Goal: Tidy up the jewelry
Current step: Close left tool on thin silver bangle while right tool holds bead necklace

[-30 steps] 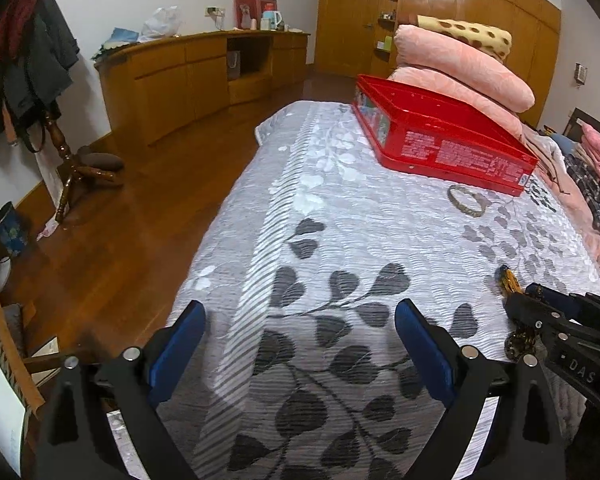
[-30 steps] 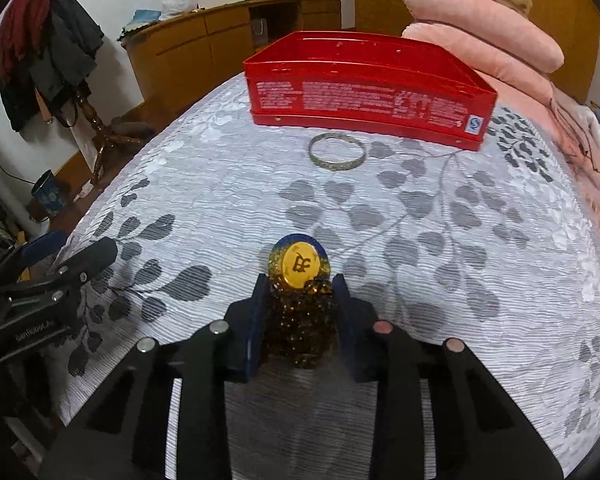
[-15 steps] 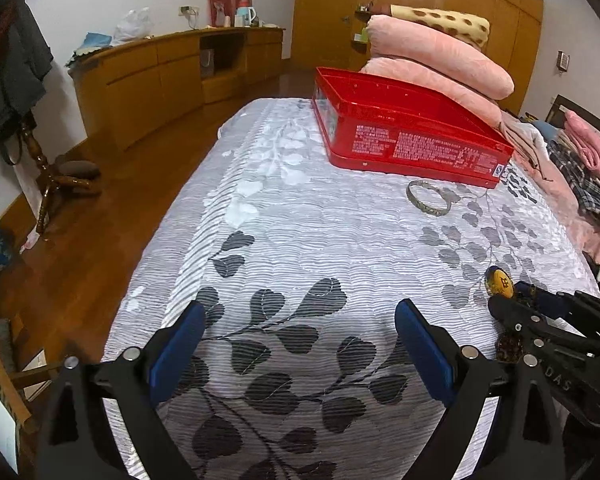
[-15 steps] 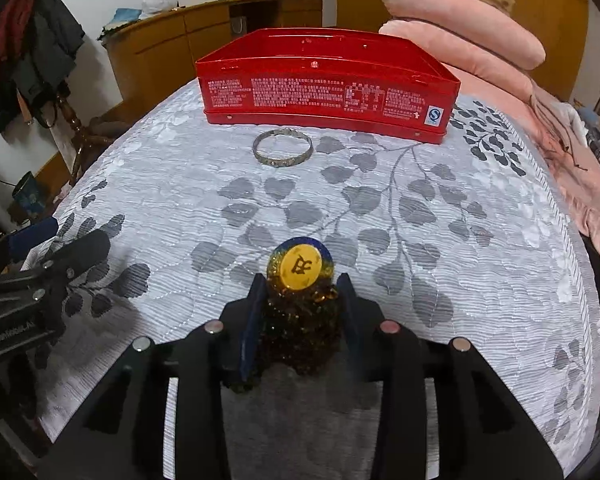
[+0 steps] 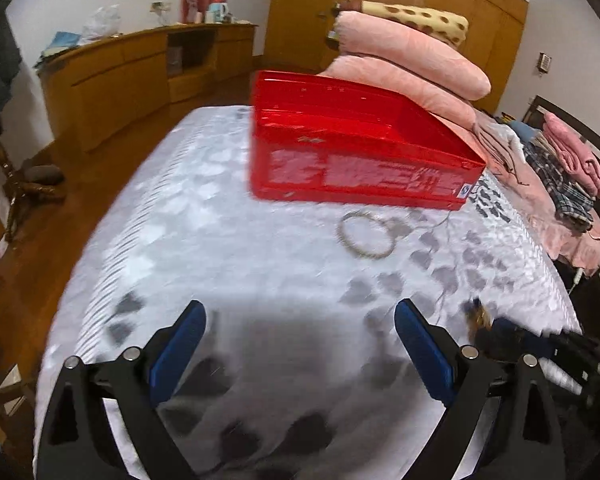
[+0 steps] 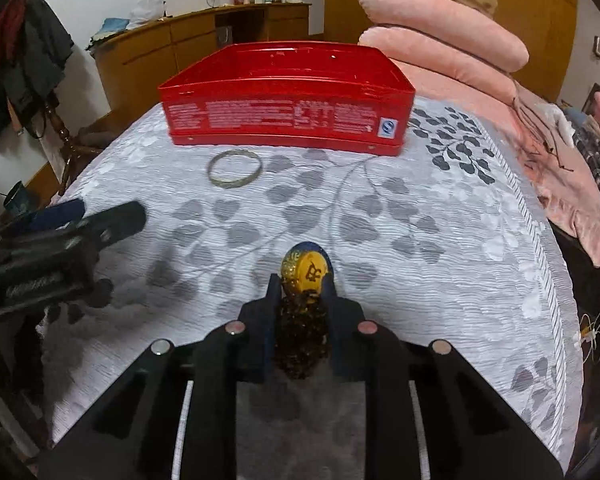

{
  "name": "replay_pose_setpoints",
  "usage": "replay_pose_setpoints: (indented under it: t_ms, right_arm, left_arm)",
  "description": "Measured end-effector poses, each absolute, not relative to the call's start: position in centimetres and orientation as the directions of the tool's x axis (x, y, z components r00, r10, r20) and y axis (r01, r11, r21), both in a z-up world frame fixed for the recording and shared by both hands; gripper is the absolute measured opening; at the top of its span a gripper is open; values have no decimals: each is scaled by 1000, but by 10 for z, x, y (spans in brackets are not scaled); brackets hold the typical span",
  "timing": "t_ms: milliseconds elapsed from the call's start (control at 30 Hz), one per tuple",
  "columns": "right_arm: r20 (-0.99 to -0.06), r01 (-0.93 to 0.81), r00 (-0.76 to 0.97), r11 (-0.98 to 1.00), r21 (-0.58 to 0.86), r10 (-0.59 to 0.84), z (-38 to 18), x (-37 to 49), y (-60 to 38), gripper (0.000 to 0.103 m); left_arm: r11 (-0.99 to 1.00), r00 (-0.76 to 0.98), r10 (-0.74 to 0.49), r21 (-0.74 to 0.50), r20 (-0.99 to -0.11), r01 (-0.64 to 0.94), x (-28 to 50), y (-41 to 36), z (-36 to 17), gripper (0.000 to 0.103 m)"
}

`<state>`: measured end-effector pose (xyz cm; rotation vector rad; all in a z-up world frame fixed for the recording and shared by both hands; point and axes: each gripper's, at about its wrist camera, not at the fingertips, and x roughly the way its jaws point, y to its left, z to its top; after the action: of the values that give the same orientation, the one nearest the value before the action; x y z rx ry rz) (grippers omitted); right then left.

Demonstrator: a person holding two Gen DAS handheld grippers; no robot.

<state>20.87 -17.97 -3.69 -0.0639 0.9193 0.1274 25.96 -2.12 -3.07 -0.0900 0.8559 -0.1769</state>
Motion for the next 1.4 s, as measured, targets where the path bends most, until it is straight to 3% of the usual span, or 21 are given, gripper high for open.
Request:
replay_pose_setpoints:
  t_ms: [567, 867, 967, 1167, 1267, 1400]
  right_arm:
    - [-789, -86, 610, 996, 20, 69, -40, 233, -215, 20]
    - [-802, -54, 595, 998, 30, 56, -42, 275, -233, 21]
    - [-802, -52, 595, 998, 30, 55, -44, 279, -233, 22]
    - [-808, -48, 585, 998, 49, 68, -48, 279, -236, 34]
    - [-809, -49, 585, 998, 38, 60, -48, 277, -236, 53]
    - [-811, -52, 582, 998, 33, 57, -50, 276, -238, 55]
  left_arm:
    - [980, 573, -177, -89, -800, 180, 326, -76, -52, 91]
    - [988, 599, -116, -31, -792, 151, 328, -75, -49, 48]
    - [988, 600, -122, -37, -791, 153, 329, -73, -48, 48]
    - [984, 602, -153, -65, -784, 166, 322, -66, -46, 48]
    - [983, 603, -160, -69, -781, 172, 317, -63, -46, 48]
    - [982, 598, -168, -77, -784, 175, 317, -62, -47, 48]
